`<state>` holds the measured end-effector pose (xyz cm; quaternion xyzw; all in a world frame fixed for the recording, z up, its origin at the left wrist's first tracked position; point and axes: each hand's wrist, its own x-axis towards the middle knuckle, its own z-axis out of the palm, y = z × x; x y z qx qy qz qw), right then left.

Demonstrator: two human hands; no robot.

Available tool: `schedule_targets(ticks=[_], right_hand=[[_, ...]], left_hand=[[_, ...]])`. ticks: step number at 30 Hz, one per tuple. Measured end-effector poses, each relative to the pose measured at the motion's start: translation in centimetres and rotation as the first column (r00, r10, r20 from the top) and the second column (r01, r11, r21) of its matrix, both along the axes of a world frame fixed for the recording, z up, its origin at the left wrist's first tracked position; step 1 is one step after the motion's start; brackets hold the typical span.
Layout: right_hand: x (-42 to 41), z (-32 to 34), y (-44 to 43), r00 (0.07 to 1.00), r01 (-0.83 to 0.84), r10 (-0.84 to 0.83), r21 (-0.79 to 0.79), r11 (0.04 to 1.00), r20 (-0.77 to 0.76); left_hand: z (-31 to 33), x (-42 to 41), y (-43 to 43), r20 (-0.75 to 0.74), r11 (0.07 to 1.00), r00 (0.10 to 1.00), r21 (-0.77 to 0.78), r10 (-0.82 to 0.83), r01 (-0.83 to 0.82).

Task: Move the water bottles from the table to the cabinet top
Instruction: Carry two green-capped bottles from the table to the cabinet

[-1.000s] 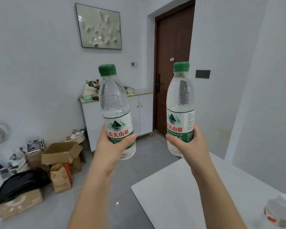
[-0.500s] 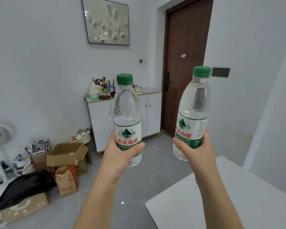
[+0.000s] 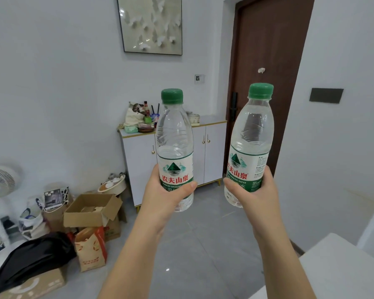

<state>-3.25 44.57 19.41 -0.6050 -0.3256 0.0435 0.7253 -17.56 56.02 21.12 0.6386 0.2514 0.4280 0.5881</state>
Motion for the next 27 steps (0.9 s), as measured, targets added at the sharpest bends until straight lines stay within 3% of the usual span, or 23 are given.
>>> schedule_targets(ticks=[10, 18, 27], right_hand=[[2.0, -0.6, 9.5, 0.999, 0.031, -0.031, -0.035, 0.999, -0.026], [3.9, -0.8, 20.1, 0.991, 0.135, -0.135, -0.041, 0.99, -0.014], [7.3, -1.3, 28.4, 0.982, 0.187, -0.188, -0.053, 0.981, -0.012]], left_hand=[[-1.2, 1.9, 12.0, 0.003, 0.998, 1.0, -0.055, 0.026, -0.026], [-1.2, 4.1, 24.6, 0.023, 0.998, 0.998, -0.036, -0.052, 0.053], [-1.3, 7.8, 33.1, 0.029, 0.996, 0.996, -0.027, -0.083, 0.084]])
